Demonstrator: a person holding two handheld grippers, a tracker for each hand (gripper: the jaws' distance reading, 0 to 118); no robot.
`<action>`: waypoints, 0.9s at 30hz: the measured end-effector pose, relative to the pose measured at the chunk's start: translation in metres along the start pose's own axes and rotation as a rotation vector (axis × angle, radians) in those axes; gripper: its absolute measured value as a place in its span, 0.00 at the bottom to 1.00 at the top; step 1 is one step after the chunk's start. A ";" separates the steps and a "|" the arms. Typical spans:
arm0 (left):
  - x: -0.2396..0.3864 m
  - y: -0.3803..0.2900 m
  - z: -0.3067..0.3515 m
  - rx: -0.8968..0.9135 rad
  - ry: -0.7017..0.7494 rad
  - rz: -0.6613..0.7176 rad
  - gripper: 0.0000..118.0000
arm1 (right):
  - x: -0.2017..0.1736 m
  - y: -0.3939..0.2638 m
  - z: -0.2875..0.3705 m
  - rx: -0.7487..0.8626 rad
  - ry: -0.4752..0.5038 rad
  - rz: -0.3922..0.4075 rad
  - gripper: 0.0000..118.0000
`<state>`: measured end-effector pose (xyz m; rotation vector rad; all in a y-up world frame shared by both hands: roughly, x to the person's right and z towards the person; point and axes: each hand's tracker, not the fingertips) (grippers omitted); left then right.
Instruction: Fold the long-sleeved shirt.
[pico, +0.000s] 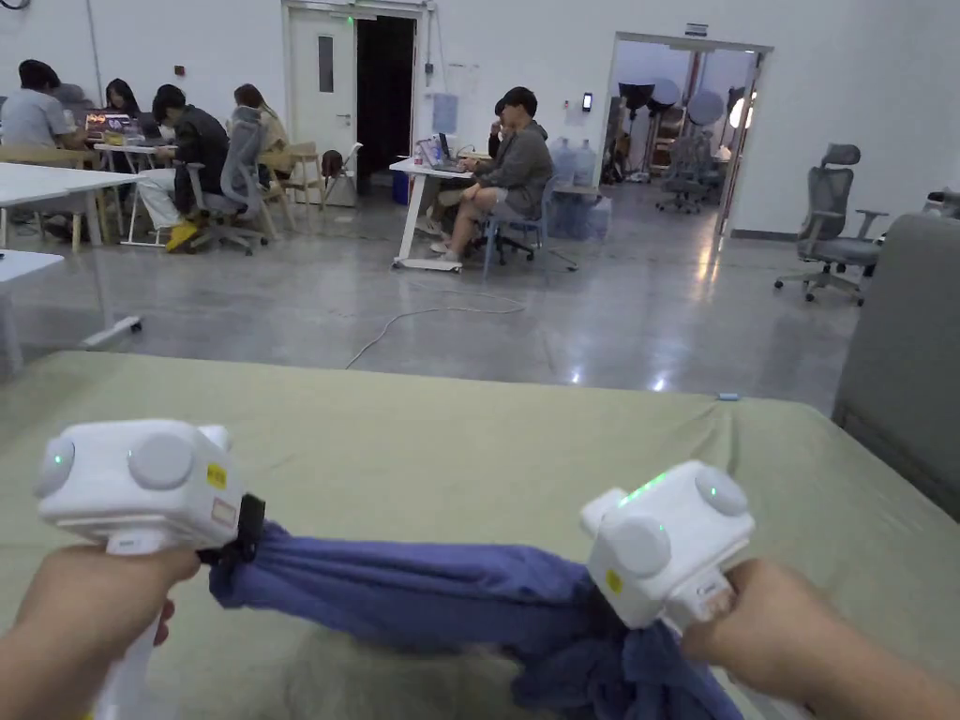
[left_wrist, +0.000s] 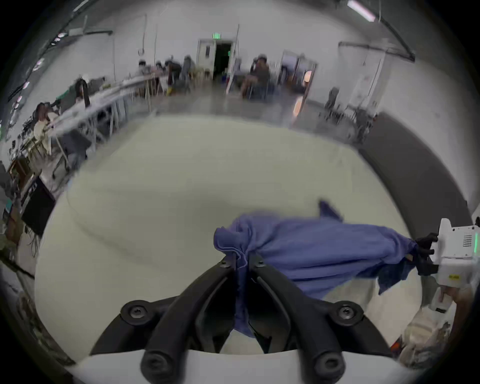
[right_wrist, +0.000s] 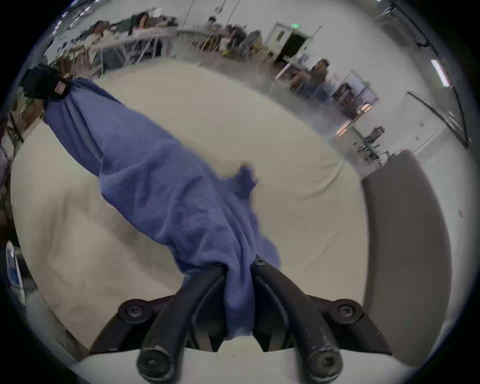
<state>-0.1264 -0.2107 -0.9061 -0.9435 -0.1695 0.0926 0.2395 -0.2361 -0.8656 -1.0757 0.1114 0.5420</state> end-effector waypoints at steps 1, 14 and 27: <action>-0.003 -0.027 -0.010 -0.062 -0.007 -0.001 0.00 | -0.018 -0.023 -0.019 -0.030 0.026 0.030 0.05; -0.039 -0.251 0.040 -0.274 -0.017 -0.076 0.00 | -0.131 -0.206 0.023 -0.067 0.196 0.080 0.05; -0.056 -0.308 0.041 -0.279 0.026 0.045 0.51 | -0.151 -0.235 0.009 -0.152 0.253 -0.065 0.58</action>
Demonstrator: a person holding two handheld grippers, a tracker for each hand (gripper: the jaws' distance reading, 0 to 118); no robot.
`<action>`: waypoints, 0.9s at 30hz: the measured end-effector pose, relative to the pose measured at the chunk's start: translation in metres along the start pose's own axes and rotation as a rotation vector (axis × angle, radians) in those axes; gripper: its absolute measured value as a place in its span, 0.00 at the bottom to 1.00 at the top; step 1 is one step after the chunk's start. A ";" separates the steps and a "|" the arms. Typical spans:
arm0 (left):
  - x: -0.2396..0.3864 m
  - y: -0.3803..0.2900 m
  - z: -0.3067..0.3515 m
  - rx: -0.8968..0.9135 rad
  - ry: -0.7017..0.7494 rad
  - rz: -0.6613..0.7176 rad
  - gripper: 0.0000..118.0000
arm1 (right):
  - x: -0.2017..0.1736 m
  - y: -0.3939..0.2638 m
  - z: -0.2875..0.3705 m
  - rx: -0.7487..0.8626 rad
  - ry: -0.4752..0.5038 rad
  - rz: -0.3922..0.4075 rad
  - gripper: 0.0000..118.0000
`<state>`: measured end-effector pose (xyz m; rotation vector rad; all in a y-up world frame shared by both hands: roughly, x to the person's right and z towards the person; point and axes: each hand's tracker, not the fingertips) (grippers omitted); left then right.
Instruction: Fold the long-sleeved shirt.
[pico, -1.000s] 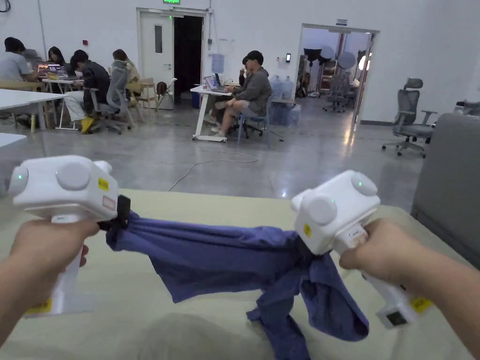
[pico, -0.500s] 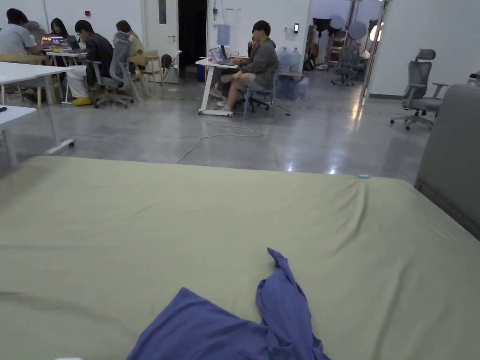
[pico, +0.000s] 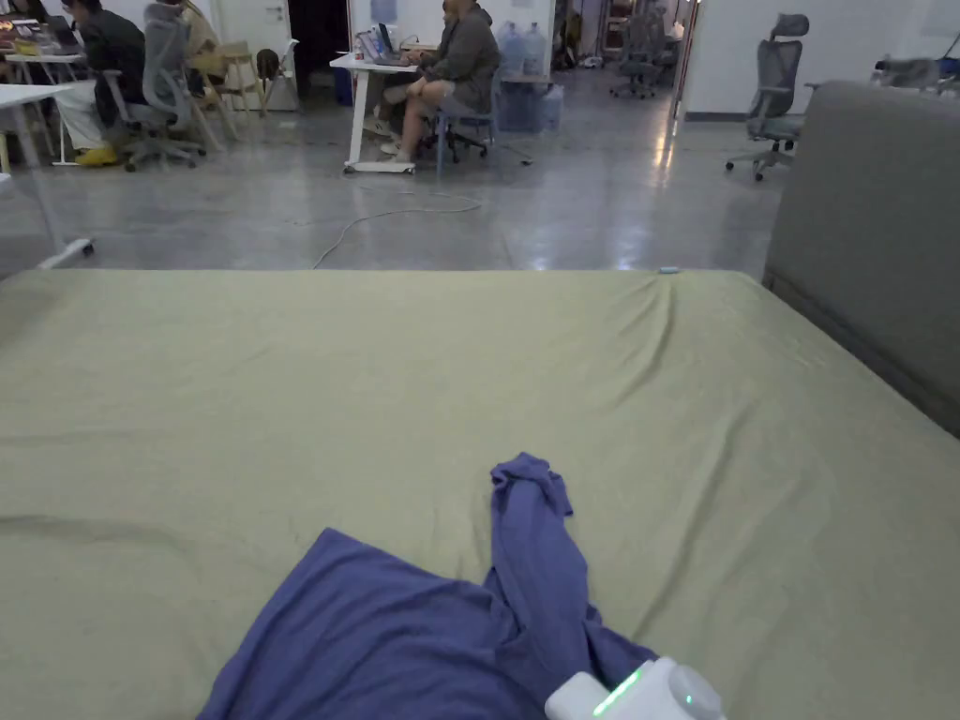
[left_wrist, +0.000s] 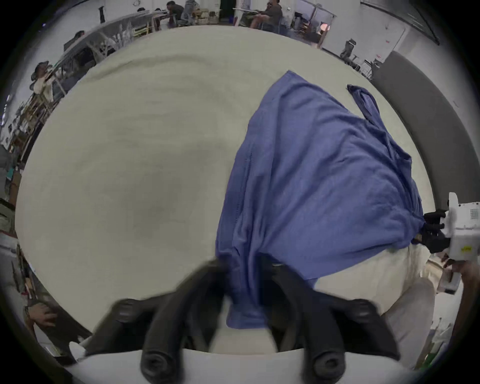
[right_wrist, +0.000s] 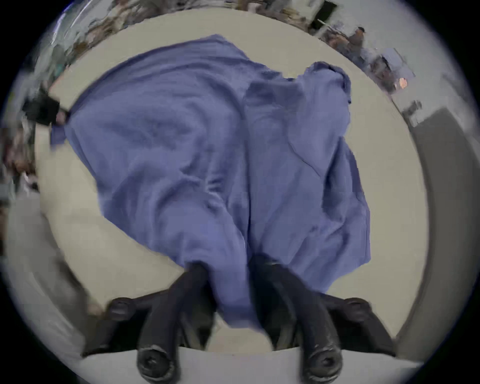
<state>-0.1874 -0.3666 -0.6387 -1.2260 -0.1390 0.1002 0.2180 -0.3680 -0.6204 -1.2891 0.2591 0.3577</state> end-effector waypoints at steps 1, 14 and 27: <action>0.003 -0.001 0.015 0.029 -0.002 0.020 0.65 | 0.013 0.001 0.016 0.004 0.075 -0.099 0.77; 0.070 -0.072 0.095 0.206 -0.115 -0.147 0.00 | 0.021 -0.116 0.137 0.308 0.101 -0.480 0.00; 0.140 0.206 -0.037 0.339 0.035 -0.193 0.92 | 0.013 -0.109 0.107 0.234 0.233 -0.455 0.00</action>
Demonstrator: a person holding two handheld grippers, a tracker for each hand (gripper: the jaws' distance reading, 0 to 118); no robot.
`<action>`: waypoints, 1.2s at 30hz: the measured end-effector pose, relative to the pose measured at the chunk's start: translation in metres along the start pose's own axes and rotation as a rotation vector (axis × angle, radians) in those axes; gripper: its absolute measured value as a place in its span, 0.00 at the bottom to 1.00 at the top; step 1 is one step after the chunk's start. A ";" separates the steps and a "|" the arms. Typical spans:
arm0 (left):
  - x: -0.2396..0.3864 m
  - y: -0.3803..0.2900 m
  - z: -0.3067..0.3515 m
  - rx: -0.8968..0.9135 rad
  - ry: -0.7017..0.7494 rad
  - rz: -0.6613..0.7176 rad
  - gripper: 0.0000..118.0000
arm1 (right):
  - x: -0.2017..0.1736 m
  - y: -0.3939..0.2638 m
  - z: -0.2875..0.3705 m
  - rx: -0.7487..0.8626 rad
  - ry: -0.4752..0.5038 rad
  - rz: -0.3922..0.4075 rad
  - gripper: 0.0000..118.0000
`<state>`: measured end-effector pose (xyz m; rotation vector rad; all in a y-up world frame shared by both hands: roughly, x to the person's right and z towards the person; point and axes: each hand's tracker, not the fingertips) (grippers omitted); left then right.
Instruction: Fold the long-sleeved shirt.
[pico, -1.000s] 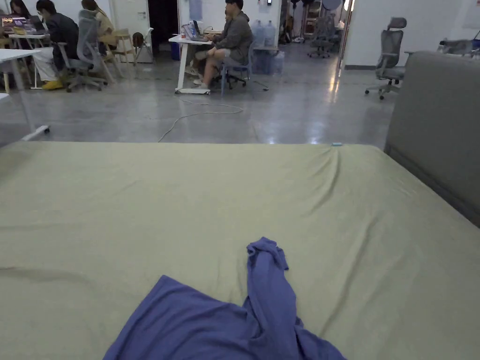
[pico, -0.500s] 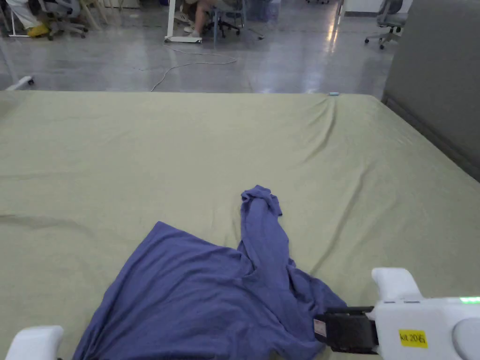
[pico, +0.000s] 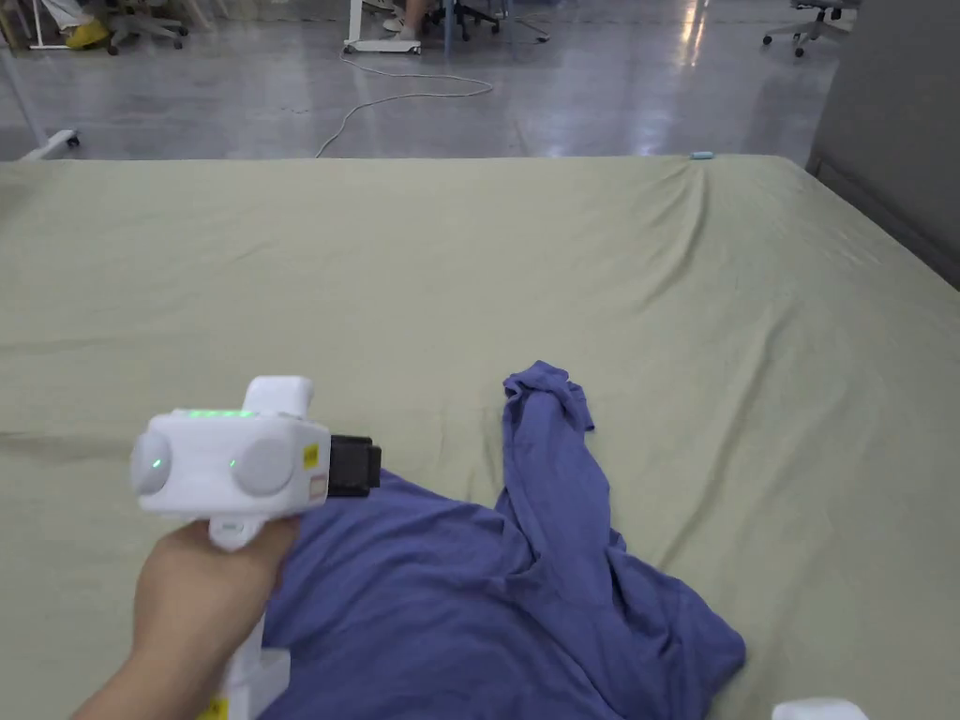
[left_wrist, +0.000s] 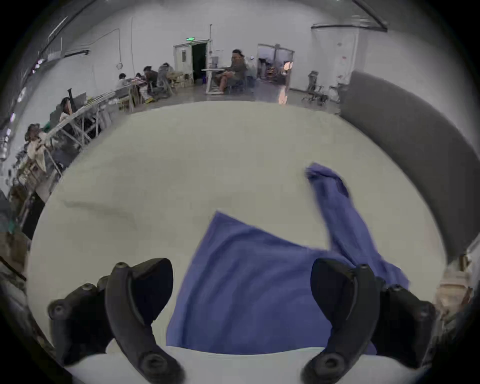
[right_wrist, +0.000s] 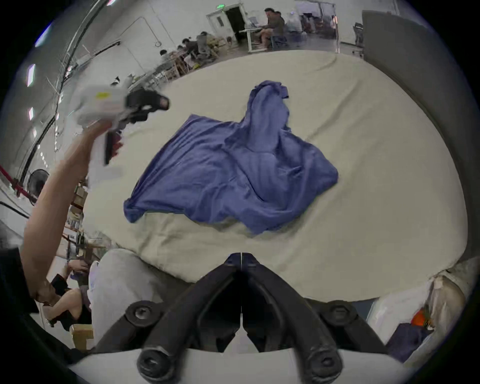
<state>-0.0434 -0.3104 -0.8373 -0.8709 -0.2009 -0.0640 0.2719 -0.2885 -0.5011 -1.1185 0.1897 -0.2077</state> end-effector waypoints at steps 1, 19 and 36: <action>-0.002 0.010 -0.030 -0.044 0.028 -0.006 0.92 | 0.004 -0.001 -0.001 -0.018 -0.007 -0.013 0.00; 0.000 0.018 -0.028 -0.123 -0.009 -0.141 0.00 | 0.108 0.118 -0.094 -0.037 -0.235 -0.078 0.98; -0.056 0.033 0.143 0.068 -0.056 -0.021 0.00 | 0.059 0.141 0.015 0.115 -0.220 0.074 0.00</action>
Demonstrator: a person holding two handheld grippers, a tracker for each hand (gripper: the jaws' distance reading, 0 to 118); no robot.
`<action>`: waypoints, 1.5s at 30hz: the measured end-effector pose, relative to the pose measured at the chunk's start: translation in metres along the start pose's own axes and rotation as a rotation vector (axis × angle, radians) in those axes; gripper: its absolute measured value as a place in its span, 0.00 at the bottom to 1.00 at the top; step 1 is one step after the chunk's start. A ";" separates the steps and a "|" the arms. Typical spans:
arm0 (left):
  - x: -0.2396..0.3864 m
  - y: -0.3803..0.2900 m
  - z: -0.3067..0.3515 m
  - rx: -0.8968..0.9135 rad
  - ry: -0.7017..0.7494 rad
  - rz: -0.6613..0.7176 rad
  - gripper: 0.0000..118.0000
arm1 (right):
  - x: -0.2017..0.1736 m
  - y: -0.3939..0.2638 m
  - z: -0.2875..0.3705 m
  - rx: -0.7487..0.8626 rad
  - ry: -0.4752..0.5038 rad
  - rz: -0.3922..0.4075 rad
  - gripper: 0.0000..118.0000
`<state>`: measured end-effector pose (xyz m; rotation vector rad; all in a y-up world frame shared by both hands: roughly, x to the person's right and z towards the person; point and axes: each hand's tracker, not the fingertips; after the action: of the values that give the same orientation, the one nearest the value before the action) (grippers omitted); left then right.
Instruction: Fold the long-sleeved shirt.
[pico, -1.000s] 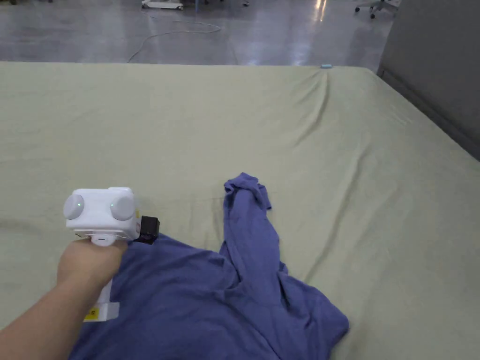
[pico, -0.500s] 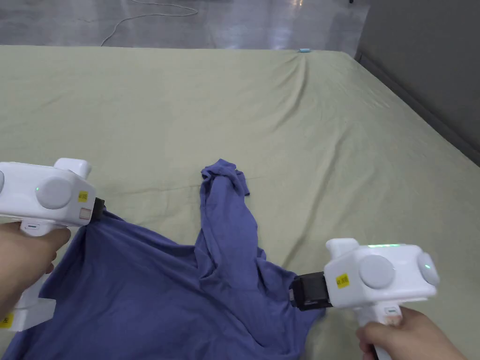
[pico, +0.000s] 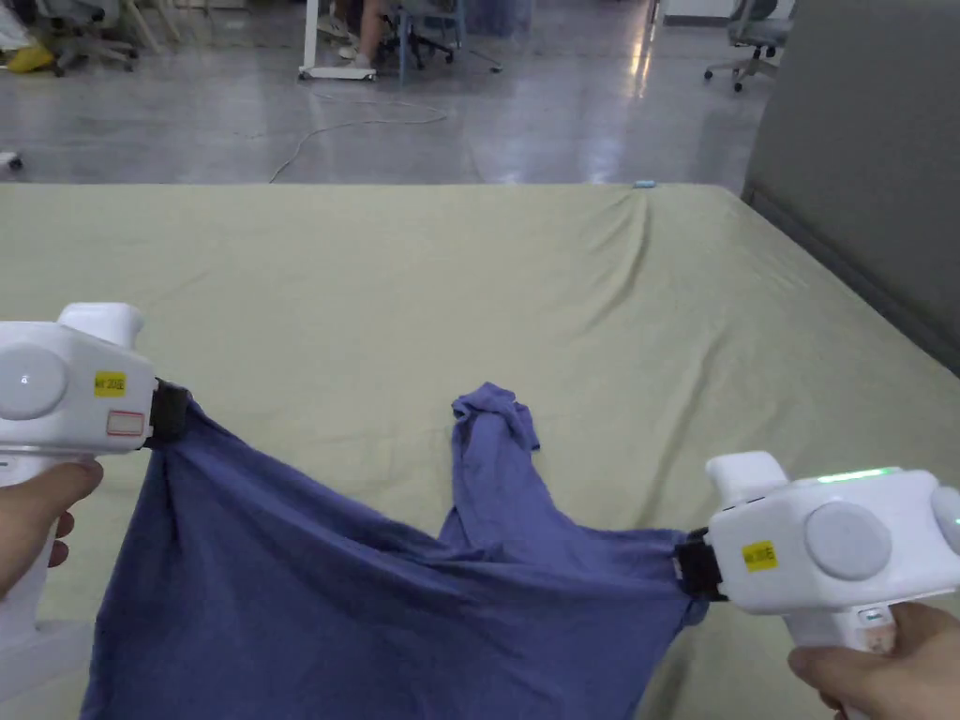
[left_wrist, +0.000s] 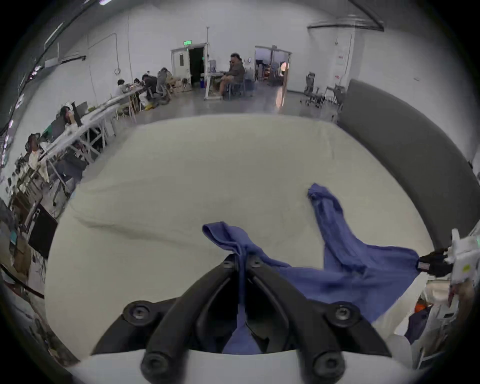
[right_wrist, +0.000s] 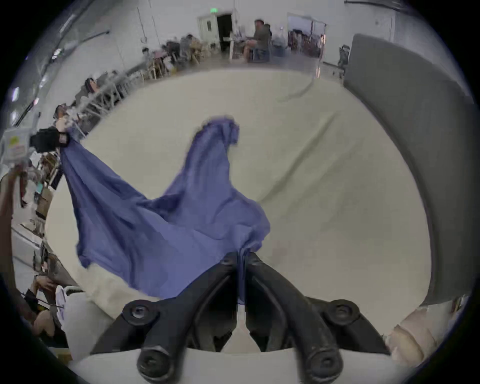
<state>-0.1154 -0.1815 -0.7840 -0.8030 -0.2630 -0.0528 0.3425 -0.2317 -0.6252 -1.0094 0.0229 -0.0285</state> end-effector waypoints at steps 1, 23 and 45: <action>-0.002 0.005 0.020 0.032 0.001 -0.004 0.00 | 0.000 0.008 0.024 0.050 -0.003 0.013 0.00; -0.053 0.291 0.204 0.481 0.134 0.128 0.00 | -0.048 0.372 0.286 0.494 -0.243 0.169 0.00; -0.060 0.341 0.074 0.457 0.115 0.166 0.00 | -0.011 0.454 0.166 0.484 -0.353 0.117 0.00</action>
<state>-0.1397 0.1054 -0.9896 -0.3631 -0.0918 0.1138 0.3425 0.1508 -0.9209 -0.5168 -0.2383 0.2411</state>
